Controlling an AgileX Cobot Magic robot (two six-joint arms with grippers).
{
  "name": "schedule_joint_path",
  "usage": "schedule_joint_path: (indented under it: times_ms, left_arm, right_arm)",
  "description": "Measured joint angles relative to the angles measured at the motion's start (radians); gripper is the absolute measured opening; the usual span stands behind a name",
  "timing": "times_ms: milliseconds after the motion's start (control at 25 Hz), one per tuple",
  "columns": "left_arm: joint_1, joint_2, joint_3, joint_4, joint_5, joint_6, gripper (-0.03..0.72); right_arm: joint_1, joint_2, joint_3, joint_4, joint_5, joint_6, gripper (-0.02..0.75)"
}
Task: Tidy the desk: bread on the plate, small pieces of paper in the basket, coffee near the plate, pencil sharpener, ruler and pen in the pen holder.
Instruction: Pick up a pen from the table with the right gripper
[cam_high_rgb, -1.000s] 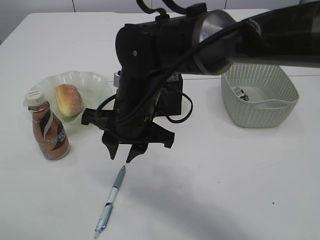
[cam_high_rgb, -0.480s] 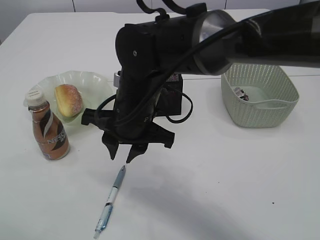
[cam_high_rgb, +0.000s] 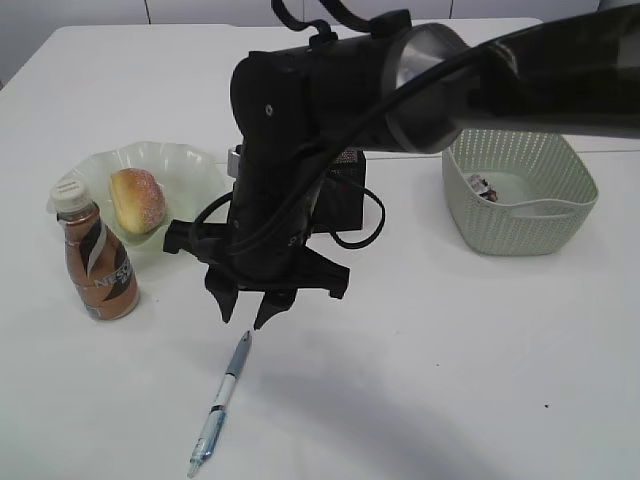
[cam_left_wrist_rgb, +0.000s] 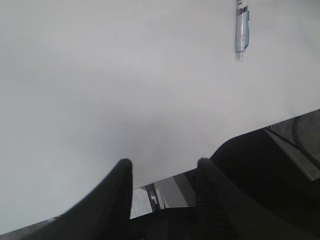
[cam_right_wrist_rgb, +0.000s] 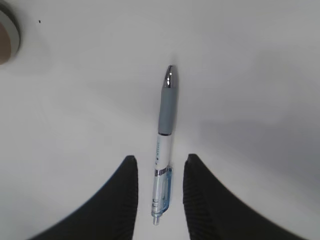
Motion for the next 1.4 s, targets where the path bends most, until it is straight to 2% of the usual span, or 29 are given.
schedule_joint_path:
  times_ms: [1400]
  left_arm:
    - [0.000, 0.000, 0.000, -0.011, 0.000, 0.000, 0.307]
  right_arm:
    - [0.000, 0.006, 0.000, 0.017, -0.013, 0.001, 0.258]
